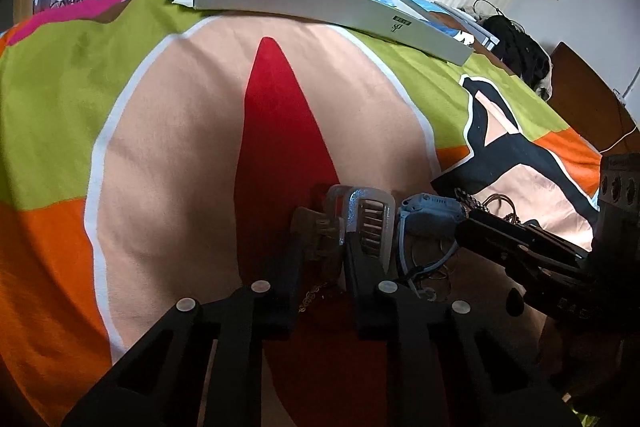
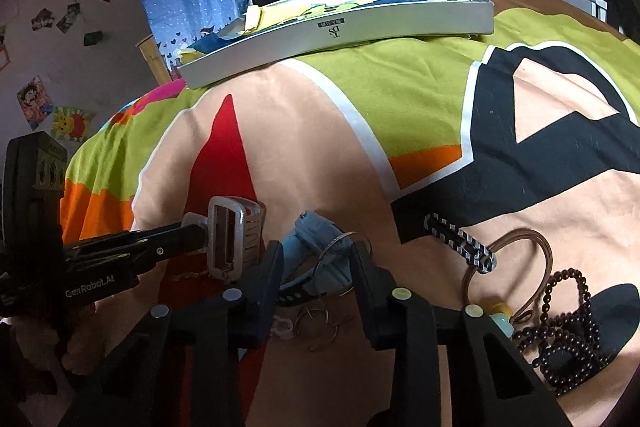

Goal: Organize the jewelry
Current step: 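Grasp the white hair clip with the left tool while the right tool approaches the blue watch, then carry the white hair clip with the left tool and drop it into the white tray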

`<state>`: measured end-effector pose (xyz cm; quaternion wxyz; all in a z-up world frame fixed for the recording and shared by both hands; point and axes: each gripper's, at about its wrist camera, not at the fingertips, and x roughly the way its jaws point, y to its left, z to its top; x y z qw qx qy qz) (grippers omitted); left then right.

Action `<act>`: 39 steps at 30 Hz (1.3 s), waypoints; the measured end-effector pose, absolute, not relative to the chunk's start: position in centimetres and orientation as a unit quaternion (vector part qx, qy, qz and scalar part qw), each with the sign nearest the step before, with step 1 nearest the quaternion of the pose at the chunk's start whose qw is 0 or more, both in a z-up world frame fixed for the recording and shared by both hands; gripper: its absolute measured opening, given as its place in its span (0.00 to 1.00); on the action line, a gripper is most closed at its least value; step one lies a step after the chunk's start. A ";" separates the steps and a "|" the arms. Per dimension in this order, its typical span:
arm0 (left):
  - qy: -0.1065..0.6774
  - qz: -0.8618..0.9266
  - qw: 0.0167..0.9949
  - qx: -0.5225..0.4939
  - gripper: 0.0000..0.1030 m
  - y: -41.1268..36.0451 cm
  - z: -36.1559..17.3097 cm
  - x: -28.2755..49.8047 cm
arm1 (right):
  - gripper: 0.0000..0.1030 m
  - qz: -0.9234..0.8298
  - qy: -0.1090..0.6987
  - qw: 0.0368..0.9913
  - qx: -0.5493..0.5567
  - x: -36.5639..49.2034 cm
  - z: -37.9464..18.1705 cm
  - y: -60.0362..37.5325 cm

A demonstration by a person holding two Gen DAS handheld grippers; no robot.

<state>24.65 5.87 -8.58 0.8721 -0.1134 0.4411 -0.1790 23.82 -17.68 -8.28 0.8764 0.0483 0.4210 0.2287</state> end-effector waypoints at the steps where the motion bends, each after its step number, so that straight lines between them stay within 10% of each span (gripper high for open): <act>1: 0.441 -0.180 0.872 -0.114 0.13 5.9 -8.6 24.7 | 0.28 0.226 0.422 0.877 0.049 23.8 -8.4 -17.7; 12: 0.438 -0.194 0.870 -0.118 0.03 5.6 -8.5 24.4 | 0.06 0.224 0.424 0.875 0.067 23.3 -8.6 -18.2; 39: 0.365 -0.179 0.908 -0.103 0.01 5.1 -3.6 20.7 | 0.03 0.228 0.354 0.902 0.092 19.5 -2.9 -21.1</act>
